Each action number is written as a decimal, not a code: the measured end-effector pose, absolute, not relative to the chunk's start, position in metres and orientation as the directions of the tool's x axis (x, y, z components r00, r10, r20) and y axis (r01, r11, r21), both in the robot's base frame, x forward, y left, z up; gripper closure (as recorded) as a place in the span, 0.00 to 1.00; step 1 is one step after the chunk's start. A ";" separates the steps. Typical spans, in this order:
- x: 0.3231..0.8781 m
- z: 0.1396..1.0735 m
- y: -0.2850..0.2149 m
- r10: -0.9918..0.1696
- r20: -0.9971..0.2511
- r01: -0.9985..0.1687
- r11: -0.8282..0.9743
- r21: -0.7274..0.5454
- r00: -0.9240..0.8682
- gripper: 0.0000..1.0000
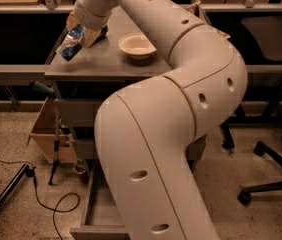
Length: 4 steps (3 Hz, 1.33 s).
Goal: Pick redbull can from bottom drawer and place on counter
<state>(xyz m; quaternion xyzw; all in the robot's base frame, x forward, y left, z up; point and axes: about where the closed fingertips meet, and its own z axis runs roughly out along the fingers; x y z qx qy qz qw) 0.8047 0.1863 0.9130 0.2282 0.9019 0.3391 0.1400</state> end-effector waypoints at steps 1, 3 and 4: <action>0.812 0.894 0.181 0.507 -0.056 0.350 0.667 0.658 -0.860 0.27; 0.818 0.885 0.169 0.513 -0.032 0.373 0.664 0.648 -0.858 0.00; 0.818 0.885 0.169 0.513 -0.032 0.373 0.664 0.648 -0.858 0.00</action>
Offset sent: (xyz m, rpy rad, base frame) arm 0.0289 -0.0225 -0.0227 0.0059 0.1030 -0.0208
